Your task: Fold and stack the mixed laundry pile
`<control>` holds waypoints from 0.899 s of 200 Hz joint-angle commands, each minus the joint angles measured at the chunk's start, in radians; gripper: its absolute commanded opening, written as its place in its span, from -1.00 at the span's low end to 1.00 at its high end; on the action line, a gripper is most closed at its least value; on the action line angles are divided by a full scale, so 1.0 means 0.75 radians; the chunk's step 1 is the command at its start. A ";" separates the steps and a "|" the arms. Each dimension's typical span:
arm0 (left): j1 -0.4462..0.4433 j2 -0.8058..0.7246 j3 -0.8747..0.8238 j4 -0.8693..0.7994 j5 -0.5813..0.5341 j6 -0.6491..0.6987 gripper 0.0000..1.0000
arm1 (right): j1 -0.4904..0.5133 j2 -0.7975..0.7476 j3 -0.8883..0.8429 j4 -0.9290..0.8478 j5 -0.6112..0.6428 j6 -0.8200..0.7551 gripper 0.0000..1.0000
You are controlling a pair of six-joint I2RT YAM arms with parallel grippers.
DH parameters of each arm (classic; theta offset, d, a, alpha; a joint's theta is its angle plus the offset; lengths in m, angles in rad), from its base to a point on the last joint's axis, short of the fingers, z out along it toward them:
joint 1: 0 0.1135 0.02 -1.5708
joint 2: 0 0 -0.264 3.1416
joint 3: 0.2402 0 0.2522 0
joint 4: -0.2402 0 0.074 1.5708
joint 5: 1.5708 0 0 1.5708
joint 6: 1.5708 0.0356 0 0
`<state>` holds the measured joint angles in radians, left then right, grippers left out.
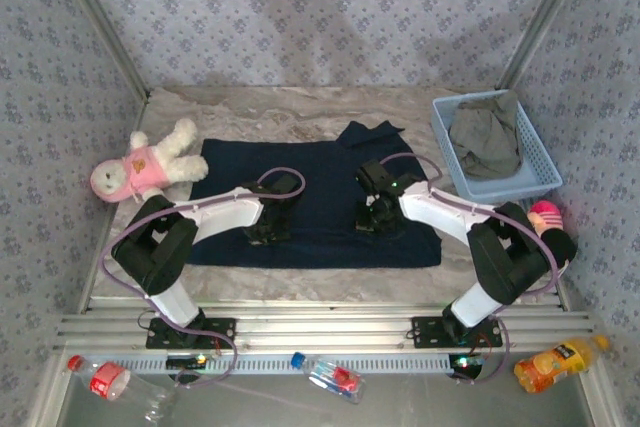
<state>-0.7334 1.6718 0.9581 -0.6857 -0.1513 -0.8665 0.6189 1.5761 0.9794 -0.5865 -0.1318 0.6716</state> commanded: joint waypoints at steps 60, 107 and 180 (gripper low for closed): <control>-0.007 0.013 -0.034 -0.035 -0.054 -0.008 -0.74 | 0.021 0.047 0.182 -0.200 0.082 -0.045 -0.45; -0.005 0.036 -0.010 -0.035 -0.059 0.023 -0.74 | 0.027 -0.029 0.023 -0.190 0.076 -0.082 -0.27; -0.006 0.061 0.015 -0.039 -0.056 0.049 -0.74 | 0.029 0.011 -0.031 -0.151 0.077 -0.033 -0.26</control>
<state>-0.7361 1.6814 0.9680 -0.6922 -0.1692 -0.8463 0.6338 1.5761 0.9657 -0.6891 -0.0921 0.6235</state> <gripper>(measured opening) 0.131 0.369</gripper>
